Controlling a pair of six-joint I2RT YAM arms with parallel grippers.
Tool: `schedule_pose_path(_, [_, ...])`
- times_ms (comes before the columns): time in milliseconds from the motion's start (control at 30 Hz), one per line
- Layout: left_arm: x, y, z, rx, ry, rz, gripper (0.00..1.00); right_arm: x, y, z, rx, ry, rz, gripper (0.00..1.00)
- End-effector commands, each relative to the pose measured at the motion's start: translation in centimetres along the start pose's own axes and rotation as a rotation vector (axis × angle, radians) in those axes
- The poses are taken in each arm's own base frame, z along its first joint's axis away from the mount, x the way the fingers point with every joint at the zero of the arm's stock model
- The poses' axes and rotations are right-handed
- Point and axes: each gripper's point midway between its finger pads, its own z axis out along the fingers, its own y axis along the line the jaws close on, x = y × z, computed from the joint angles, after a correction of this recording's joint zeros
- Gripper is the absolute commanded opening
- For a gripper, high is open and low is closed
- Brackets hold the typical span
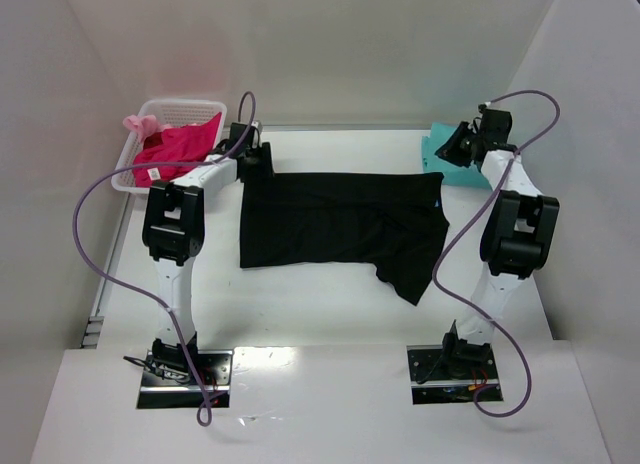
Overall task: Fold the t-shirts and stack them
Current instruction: Fold the flattened tshirt in 1/3 of the way
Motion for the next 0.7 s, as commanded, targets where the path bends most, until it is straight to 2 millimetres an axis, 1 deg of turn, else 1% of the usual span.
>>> schedule_pose_path(0, [-1.8, -0.8, -0.9, 0.035, -0.032, 0.02, 0.63, 2.5, 0.5, -0.2, -0.069, 0.048, 0.005, 0.23])
schedule_pose_path(33, [-1.5, -0.9, -0.9, 0.042, -0.017, 0.019, 0.63, 3.3, 0.0, 0.2, -0.061, 0.068, 0.013, 0.23])
schedule_pose_path(67, [-0.7, -1.3, -1.6, 0.07, 0.006, 0.027, 0.63, 5.0, -0.5, 1.2, -0.056, 0.102, 0.008, 0.22])
schedule_pose_path(100, [-0.7, -1.3, -1.6, 0.07, 0.006, 0.027, 0.63, 5.3, -0.7, 1.4, -0.053, 0.111, 0.011, 0.22])
schedule_pose_path(133, [-0.4, -1.7, -2.4, 0.098, 0.019, 0.039, 0.63, 6.2, -0.8, 2.0, -0.05, 0.132, 0.013, 0.22])
schedule_pose_path(167, [0.1, -1.6, -2.7, 0.093, 0.036, 0.037, 0.63, 6.5, -1.0, 2.3, -0.047, 0.14, 0.017, 0.22])
schedule_pose_path(200, [1.0, -2.2, -3.3, 0.115, 0.059, 0.052, 0.63, 6.6, -1.3, 2.8, -0.044, 0.147, 0.019, 0.22])
schedule_pose_path(233, [0.7, -2.3, -3.6, 0.118, 0.05, 0.054, 0.63, 6.9, -0.9, 2.9, -0.05, 0.151, 0.005, 0.22])
schedule_pose_path(267, [1.3, -2.3, -3.9, 0.124, 0.069, 0.062, 0.63, 7.3, -1.3, 3.2, -0.045, 0.163, 0.009, 0.22])
schedule_pose_path(300, [2.3, -2.0, -4.6, 0.118, 0.09, 0.068, 0.63, 7.7, -1.1, 3.7, -0.039, 0.174, 0.006, 0.21])
schedule_pose_path(333, [3.0, -1.7, -4.8, 0.113, 0.108, 0.066, 0.63, 7.2, -0.9, 3.7, -0.043, 0.164, 0.002, 0.21])
schedule_pose_path(367, [3.2, -1.2, -4.9, 0.085, 0.106, 0.067, 0.63, 7.6, -1.2, 4.0, -0.039, 0.174, -0.003, 0.21])
schedule_pose_path(400, [4.4, -0.6, -5.0, 0.067, 0.132, 0.064, 0.63, 7.4, -1.5, 4.3, -0.028, 0.17, -0.004, 0.21])
schedule_pose_path(433, [4.0, -0.6, -5.6, 0.06, 0.124, 0.065, 0.63, 7.7, -1.1, 4.4, -0.033, 0.174, -0.01, 0.21])
schedule_pose_path(467, [5.0, -0.3, -5.7, 0.054, 0.145, 0.063, 0.63, 7.9, -1.5, 4.6, -0.02, 0.178, -0.008, 0.21])
schedule_pose_path(500, [5.5, -0.1, -6.4, 0.051, 0.158, 0.07, 0.63, 7.9, -1.6, 4.7, -0.011, 0.175, -0.008, 0.21])
schedule_pose_path(533, [5.9, 0.0, -6.8, 0.048, 0.168, 0.069, 0.63, 8.1, -2.4, 5.0, 0.014, 0.175, -0.017, 0.21])
schedule_pose_path(567, [6.6, 0.2, -6.7, 0.043, 0.184, 0.067, 0.63, 8.0, -2.5, 5.0, 0.023, 0.171, -0.018, 0.21])
schedule_pose_path(600, [7.0, 0.8, -6.9, 0.014, 0.19, 0.068, 0.63, 8.2, -2.8, 5.2, 0.035, 0.177, -0.025, 0.2])
schedule_pose_path(667, [7.1, 1.2, -7.0, -0.01, 0.193, 0.07, 0.63, 8.4, -3.3, 5.4, 0.047, 0.181, -0.032, 0.2])
